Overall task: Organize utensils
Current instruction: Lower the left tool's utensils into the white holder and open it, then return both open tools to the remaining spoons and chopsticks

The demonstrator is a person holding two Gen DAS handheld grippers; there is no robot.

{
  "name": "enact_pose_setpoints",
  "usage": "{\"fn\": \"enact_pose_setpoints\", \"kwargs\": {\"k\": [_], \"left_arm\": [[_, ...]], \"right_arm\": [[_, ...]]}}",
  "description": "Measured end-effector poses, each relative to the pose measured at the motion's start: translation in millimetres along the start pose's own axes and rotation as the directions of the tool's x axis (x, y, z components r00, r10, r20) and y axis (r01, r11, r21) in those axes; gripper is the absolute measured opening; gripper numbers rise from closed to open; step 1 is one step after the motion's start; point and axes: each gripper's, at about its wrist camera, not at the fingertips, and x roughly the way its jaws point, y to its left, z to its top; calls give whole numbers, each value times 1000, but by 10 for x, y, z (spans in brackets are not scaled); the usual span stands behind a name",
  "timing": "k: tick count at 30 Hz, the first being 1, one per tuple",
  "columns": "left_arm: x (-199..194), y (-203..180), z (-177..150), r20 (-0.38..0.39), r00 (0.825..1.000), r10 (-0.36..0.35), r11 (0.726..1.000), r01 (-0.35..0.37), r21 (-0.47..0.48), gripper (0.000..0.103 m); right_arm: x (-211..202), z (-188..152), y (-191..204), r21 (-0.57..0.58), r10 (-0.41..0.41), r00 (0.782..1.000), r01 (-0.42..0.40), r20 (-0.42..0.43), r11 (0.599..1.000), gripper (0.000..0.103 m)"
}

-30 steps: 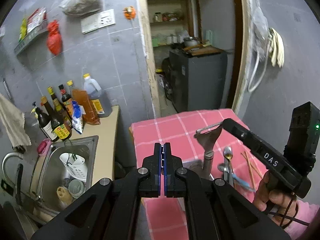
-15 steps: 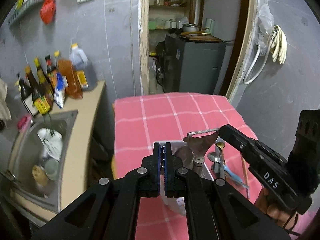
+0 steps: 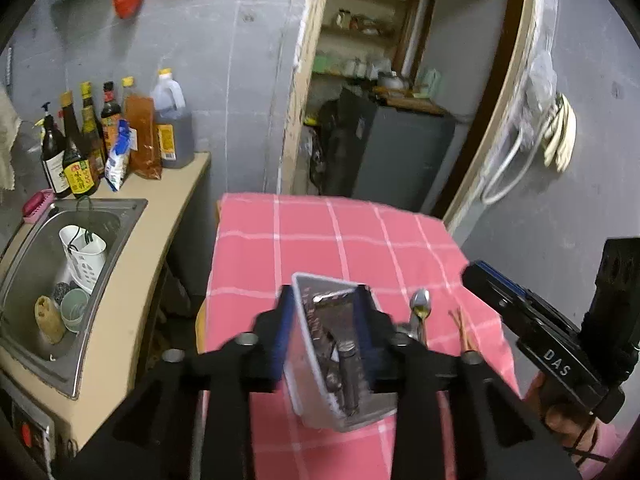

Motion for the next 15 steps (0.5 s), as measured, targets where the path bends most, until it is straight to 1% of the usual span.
{"fn": "enact_pose_setpoints", "kwargs": {"k": [1, 3, 5, 6, 7, 8, 9, 11, 13, 15], "left_arm": [[-36, -32, 3, 19, 1000, 3, 1000, -3, 1, 33], [-96, -120, 8, 56, 998, 13, 1000, -13, 6, 36], [-149, -244, -4, 92, 996, 18, 1000, -19, 8, 42], [-162, -312, -20, 108, 994, 18, 1000, -20, 14, 45], [-165, -401, -43, 123, 992, 18, 999, -22, 25, 48], [-160, -482, -67, 131, 991, 20, 999, -25, 34, 49], [-142, -570, -101, 134, 991, 17, 999, -24, 48, 50], [-76, -769, -188, 127, 992, 1, 997, -10, 71, 53], [52, -950, -303, 94, 995, -22, 996, 14, 84, 54], [218, -1096, -405, 45, 998, -43, 995, 39, 89, 54]], "right_arm": [[-54, 20, -50, -4, -9, 1000, 9, 0, 1000, 22], [-182, 35, -160, -14, -37, 999, 37, 2, 999, 29], [-321, 33, -271, -26, -69, 998, 69, 9, 997, 48], [-397, 24, -340, -32, -86, 996, 87, 13, 996, 52], [-478, 9, -426, -37, -108, 994, 108, 11, 993, 58], [-538, -8, -505, -41, -126, 992, 126, 5, 991, 62], [-592, -33, -590, -44, -143, 990, 143, -7, 989, 64], [-689, -94, -777, -46, -177, 983, 175, -39, 984, 73], [-776, -176, -980, -45, -209, 975, 206, -75, 978, 76], [-821, -250, -1156, -40, -230, 966, 227, -115, 973, 77]]}}
